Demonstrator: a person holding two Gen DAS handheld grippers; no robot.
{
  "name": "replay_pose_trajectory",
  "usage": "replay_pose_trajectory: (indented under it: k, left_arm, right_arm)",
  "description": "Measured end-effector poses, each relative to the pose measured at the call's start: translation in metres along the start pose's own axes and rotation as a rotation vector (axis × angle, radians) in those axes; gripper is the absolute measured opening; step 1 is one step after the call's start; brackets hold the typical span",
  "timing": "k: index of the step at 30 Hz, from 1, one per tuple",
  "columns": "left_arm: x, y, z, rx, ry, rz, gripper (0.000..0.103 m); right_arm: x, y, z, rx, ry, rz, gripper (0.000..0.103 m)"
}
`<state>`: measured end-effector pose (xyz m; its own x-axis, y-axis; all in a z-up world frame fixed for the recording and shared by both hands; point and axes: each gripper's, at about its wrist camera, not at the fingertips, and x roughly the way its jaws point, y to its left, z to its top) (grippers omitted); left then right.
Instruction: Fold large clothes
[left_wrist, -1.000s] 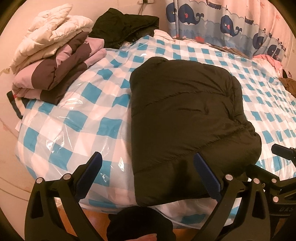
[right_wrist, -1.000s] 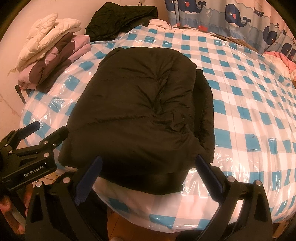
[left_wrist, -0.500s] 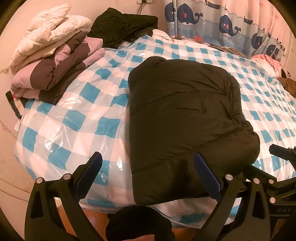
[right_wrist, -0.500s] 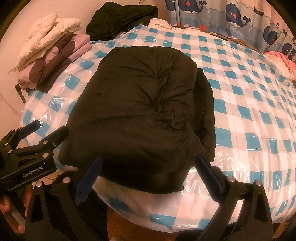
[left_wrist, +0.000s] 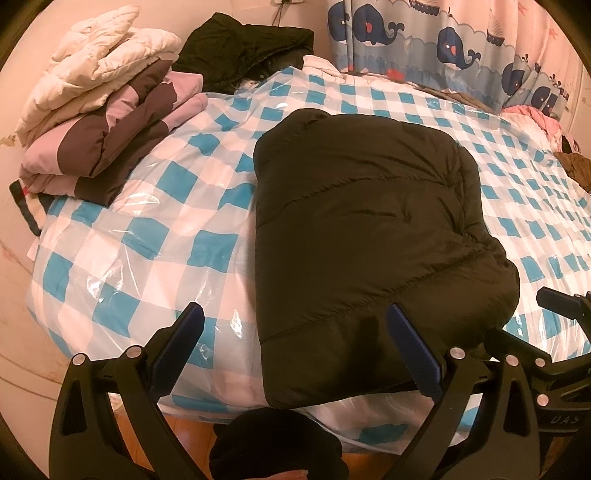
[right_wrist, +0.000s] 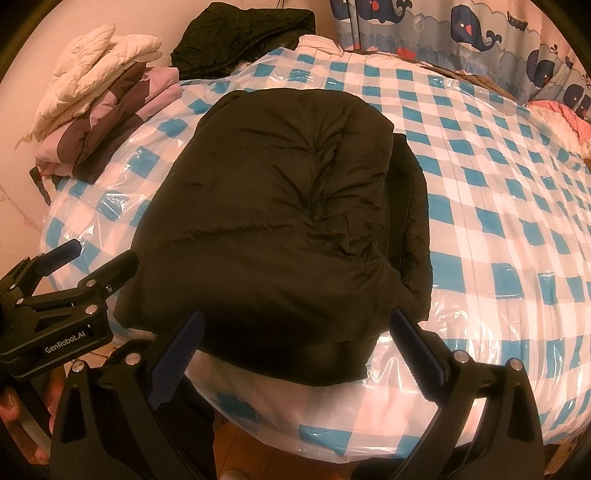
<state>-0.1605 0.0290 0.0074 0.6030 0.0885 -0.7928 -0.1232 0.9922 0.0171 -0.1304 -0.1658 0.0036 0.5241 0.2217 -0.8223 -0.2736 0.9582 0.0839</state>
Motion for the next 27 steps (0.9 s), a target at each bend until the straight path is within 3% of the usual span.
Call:
replay_pose_trajectory:
  k: [17,19,21,22,27]
  left_arm:
    - [0.003,-0.002,-0.001,-0.004,0.004,-0.010,0.095]
    - [0.005,-0.002,-0.002,-0.012,0.008,-0.045,0.095]
    - [0.006,0.004,-0.003,-0.044,-0.016,-0.151,0.095]
    - [0.005,0.004,-0.002,-0.044,-0.029,-0.161,0.095]
    - [-0.002,-0.005,-0.001,-0.003,-0.071,-0.078,0.095]
  right_arm:
    - [0.007,-0.003,-0.007,0.002,0.007,0.010,0.096]
    - [0.008,-0.006,-0.005,0.003,0.009,0.013,0.096]
    - [0.010,-0.008,-0.006,0.008,0.014,0.015,0.096]
    - [0.011,-0.011,-0.005,0.010,0.017,0.017,0.096]
    - [0.006,-0.025,-0.004,0.033,0.004,0.024,0.096]
